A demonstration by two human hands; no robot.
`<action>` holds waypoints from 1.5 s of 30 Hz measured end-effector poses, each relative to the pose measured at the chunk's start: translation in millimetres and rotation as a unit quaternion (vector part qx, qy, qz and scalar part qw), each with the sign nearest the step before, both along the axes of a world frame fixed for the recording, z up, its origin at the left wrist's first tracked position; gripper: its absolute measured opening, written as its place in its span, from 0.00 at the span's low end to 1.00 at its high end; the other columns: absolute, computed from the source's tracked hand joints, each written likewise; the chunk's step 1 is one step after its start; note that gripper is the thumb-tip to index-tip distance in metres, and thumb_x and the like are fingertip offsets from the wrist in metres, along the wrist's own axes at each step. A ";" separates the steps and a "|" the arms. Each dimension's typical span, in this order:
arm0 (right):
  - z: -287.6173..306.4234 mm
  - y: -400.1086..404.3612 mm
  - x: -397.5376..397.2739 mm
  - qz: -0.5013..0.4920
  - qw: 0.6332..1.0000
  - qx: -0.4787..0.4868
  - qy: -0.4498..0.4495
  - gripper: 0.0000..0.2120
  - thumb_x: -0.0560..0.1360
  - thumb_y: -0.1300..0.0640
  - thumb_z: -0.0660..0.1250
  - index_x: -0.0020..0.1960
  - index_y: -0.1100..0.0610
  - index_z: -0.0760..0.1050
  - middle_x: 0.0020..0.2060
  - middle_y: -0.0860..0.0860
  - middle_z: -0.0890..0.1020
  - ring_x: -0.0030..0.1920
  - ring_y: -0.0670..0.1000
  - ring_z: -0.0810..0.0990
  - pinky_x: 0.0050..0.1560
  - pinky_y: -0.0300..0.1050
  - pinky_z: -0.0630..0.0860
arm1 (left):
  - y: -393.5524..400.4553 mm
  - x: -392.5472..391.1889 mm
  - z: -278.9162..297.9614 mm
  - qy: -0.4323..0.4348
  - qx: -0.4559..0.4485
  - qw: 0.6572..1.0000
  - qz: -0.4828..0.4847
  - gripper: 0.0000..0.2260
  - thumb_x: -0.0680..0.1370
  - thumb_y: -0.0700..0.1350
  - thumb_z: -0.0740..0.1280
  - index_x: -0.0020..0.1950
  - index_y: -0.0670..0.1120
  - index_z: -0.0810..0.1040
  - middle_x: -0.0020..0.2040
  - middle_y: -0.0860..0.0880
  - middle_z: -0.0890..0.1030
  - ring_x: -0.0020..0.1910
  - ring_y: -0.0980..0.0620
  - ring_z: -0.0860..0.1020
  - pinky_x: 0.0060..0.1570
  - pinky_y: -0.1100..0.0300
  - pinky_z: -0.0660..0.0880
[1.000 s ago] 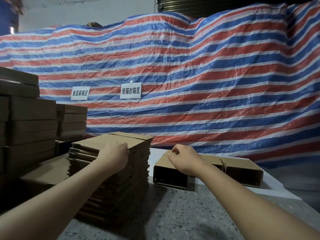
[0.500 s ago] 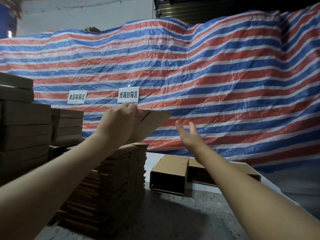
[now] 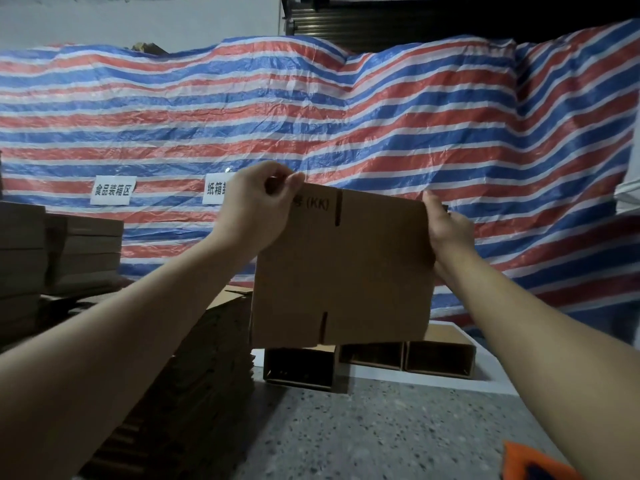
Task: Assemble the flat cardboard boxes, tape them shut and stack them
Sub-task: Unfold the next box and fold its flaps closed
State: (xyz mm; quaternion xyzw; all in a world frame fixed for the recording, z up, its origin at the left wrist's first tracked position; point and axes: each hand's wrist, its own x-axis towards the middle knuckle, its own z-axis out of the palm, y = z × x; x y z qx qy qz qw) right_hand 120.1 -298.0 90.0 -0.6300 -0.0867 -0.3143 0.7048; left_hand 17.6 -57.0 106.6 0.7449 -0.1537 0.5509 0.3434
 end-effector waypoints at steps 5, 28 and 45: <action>-11.7 -17.9 -18.4 -0.009 0.998 -0.027 0.048 0.21 0.77 0.33 0.64 0.53 0.50 0.77 0.45 0.47 0.84 0.45 0.50 0.83 0.41 0.44 0.77 | -17.6 40.5 -27.6 0.152 -0.252 0.953 -0.071 0.19 0.80 0.61 0.63 0.50 0.45 0.78 0.43 0.50 0.79 0.44 0.53 0.78 0.40 0.58 0.73; -173.6 -85.8 -24.0 0.099 0.964 -0.087 0.230 0.13 0.79 0.50 0.67 0.51 0.60 0.84 0.38 0.55 0.86 0.36 0.52 0.85 0.40 0.47 0.79 | -63.1 84.1 -205.5 0.401 -0.335 0.846 -0.103 0.20 0.78 0.62 0.60 0.57 0.47 0.74 0.49 0.46 0.81 0.50 0.47 0.79 0.47 0.50 0.73; -163.3 -78.9 -49.6 0.155 0.956 -0.066 0.242 0.18 0.82 0.52 0.62 0.61 0.65 0.78 0.42 0.58 0.82 0.42 0.55 0.81 0.44 0.51 0.77 | -61.9 82.9 -201.1 0.419 -0.340 0.831 -0.138 0.27 0.67 0.65 0.70 0.58 0.51 0.71 0.49 0.47 0.81 0.48 0.48 0.80 0.38 0.54 0.74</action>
